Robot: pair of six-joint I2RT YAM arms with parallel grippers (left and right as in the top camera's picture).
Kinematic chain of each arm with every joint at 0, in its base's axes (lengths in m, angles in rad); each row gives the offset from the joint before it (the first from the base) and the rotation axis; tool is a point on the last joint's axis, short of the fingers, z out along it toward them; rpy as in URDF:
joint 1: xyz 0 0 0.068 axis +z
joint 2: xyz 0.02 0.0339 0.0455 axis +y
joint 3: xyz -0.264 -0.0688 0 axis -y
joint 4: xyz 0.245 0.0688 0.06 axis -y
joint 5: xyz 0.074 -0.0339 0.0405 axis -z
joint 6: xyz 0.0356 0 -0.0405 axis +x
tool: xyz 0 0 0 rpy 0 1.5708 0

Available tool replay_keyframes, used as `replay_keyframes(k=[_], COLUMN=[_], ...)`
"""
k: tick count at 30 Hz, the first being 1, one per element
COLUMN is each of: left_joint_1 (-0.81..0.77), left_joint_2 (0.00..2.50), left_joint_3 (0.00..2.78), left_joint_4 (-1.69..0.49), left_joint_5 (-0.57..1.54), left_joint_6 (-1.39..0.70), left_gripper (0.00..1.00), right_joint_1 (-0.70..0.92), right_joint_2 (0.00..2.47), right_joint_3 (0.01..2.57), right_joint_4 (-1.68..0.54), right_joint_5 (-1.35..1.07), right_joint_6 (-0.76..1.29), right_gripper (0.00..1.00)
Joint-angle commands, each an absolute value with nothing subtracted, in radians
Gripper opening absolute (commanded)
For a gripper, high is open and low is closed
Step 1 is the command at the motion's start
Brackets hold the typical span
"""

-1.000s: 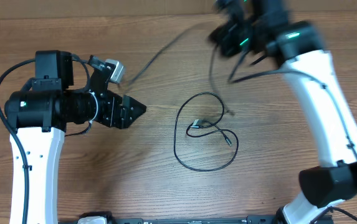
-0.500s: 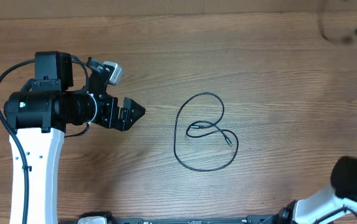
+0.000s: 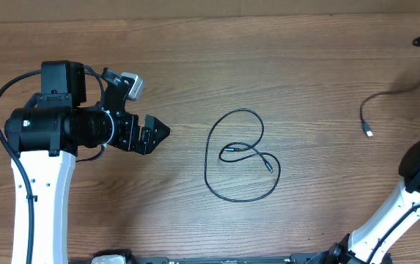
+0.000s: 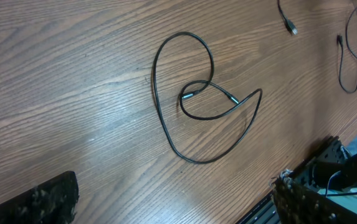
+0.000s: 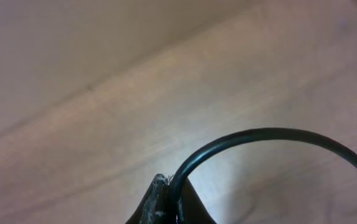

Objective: Untangle cables

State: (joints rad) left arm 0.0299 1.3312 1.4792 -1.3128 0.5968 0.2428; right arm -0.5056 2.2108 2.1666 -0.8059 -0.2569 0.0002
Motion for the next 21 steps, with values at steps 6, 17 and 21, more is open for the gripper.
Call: replay_keyframes(k=[6, 17, 21], left_joint_1=[0.033, 0.033, 0.033], left_joint_2=[1.32, 1.32, 1.32], left_joint_3=[1.494, 1.494, 1.494], left_joint_4=[-1.312, -1.312, -1.312], left_joint_5=[0.593, 0.593, 0.593], left_joint_6=[0.262, 0.262, 0.262], left_gripper=[0.99, 0.99, 0.99], right_joint_1=[-0.514, -0.505, -0.49], right_joint_2=[2.177, 2.016, 1.908], right_joint_3=[2.188, 2.188, 2.188], right_joint_4=[-0.764, -0.886, -0.98], right_joint_5=[0.02, -0.283, -0.426], right_joint_6=[0.113, 0.257, 0.262], right_gripper=[1.0, 1.0, 1.0])
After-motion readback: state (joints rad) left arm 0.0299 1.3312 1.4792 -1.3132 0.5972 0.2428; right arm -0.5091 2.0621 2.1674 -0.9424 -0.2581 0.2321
